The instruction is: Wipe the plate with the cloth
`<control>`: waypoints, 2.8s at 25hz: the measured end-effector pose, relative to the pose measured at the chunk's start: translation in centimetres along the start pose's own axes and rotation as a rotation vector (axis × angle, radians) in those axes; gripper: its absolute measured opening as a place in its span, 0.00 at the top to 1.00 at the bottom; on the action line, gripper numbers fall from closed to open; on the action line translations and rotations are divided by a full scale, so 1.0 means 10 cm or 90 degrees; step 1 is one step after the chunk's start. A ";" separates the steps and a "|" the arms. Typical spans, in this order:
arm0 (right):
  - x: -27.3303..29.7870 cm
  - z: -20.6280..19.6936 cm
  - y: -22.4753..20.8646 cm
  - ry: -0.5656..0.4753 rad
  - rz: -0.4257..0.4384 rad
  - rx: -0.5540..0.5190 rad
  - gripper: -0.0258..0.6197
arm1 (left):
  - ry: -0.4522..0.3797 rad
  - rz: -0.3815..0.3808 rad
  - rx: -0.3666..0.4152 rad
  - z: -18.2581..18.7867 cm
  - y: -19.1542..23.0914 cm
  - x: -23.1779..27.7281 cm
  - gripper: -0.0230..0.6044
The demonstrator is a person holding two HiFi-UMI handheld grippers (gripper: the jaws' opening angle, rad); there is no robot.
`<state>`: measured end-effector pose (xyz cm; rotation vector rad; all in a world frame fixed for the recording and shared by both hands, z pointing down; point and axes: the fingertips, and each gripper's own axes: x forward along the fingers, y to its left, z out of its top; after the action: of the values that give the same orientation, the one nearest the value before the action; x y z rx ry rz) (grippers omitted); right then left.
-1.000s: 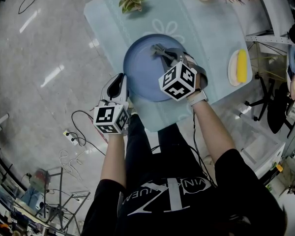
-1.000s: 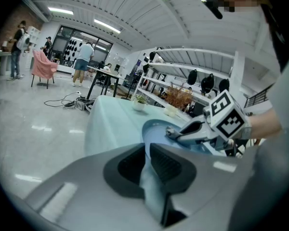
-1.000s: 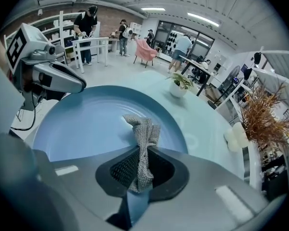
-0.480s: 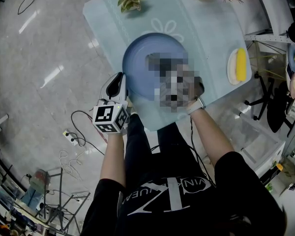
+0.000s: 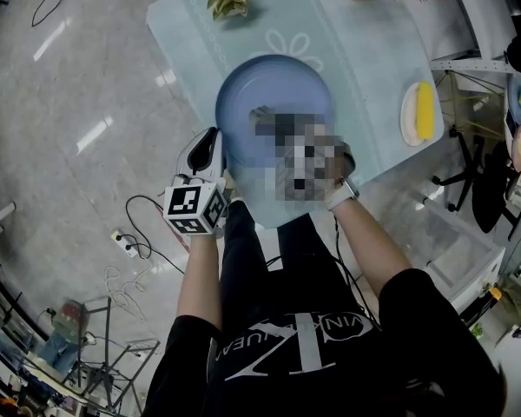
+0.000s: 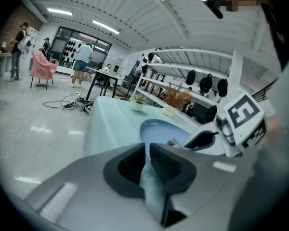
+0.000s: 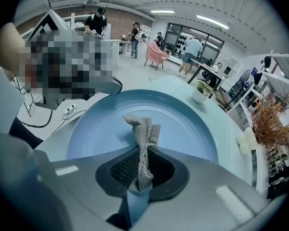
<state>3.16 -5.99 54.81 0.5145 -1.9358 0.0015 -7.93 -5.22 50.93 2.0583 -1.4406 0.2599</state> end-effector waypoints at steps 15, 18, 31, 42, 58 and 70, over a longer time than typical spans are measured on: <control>-0.07 0.02 0.30 -0.004 0.038 0.002 0.89 | 0.010 -0.009 0.008 -0.09 -0.09 -0.11 0.96; -0.08 0.03 0.34 -0.005 0.043 -0.004 0.89 | 0.014 -0.013 0.009 -0.11 -0.12 -0.12 0.96; -0.39 0.34 0.38 -0.188 0.218 0.337 0.89 | 0.003 -0.019 0.025 0.08 -0.18 -0.23 0.96; -1.15 0.41 -0.25 -0.332 0.087 0.353 0.89 | -0.059 -0.014 0.076 0.71 -0.34 -0.44 0.96; -2.23 0.51 -1.04 -0.438 -0.046 0.346 0.89 | -0.159 0.005 0.136 1.76 -0.51 -0.80 0.96; -2.78 0.74 -1.42 -0.514 -0.098 0.340 0.89 | -0.225 0.036 0.152 2.36 -0.52 -1.12 0.96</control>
<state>10.76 -10.86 24.04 1.1494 -2.6854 0.2527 -11.79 -8.85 24.83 2.3465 -1.7508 0.0966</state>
